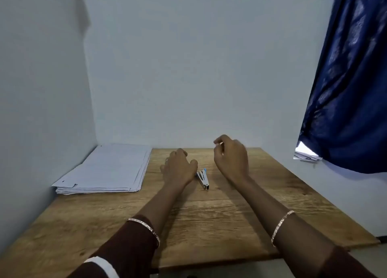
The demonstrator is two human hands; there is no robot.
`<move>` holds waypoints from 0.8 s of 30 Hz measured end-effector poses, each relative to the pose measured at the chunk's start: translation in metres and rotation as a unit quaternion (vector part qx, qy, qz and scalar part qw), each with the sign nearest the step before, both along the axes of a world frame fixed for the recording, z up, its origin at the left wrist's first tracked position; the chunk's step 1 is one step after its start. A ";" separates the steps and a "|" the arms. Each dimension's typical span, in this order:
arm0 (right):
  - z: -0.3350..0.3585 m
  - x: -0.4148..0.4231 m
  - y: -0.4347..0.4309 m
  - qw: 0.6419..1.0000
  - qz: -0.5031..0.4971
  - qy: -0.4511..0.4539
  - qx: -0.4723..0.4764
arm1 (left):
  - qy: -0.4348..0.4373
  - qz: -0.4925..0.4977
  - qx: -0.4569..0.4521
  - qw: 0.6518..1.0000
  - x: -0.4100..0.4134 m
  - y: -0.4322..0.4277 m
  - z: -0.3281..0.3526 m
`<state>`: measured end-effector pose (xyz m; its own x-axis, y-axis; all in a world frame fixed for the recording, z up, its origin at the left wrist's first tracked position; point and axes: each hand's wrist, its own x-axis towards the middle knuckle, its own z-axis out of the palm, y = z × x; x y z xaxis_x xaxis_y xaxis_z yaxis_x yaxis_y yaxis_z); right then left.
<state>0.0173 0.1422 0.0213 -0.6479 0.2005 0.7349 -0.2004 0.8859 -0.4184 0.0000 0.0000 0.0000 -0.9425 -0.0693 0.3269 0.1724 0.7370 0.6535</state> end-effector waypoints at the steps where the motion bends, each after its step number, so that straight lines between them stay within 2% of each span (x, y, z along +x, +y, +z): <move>1: -0.006 -0.007 0.002 0.999 0.021 -0.039 -0.030 | -0.020 -0.003 0.018 1.000 -0.008 0.001 -0.003; 4: -0.022 -0.027 0.004 0.981 0.029 -0.188 -0.042 | -0.070 -0.008 0.038 0.997 -0.021 0.004 -0.008; 6: -0.034 -0.041 0.001 0.966 0.034 -0.254 -0.021 | -0.091 -0.023 0.043 0.995 -0.032 0.009 -0.013; 12: -0.049 -0.073 -0.009 0.932 0.059 -0.356 0.020 | -0.139 -0.060 0.040 0.988 -0.058 0.014 -0.023; 16: -0.054 -0.083 -0.005 0.927 0.071 -0.368 -0.002 | -0.129 -0.054 0.102 0.985 -0.066 0.010 -0.035; 19: -0.063 -0.080 -0.001 0.940 0.077 -0.325 -0.066 | -0.127 -0.055 0.160 0.977 -0.064 0.008 -0.043; 22: -0.076 -0.078 -0.001 0.953 0.077 -0.265 -0.127 | -0.124 -0.068 0.179 0.974 -0.062 0.007 -0.046; 24: -0.080 -0.077 -0.002 0.958 0.067 -0.246 -0.130 | -0.113 -0.076 0.171 0.976 -0.061 0.007 -0.047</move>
<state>-0.0596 0.1404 -0.0583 -0.9357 0.2258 0.2711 -0.0280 0.7184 -0.6951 -0.0605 0.0066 -0.0471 -0.9957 0.0078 0.0923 0.0861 0.4459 0.8909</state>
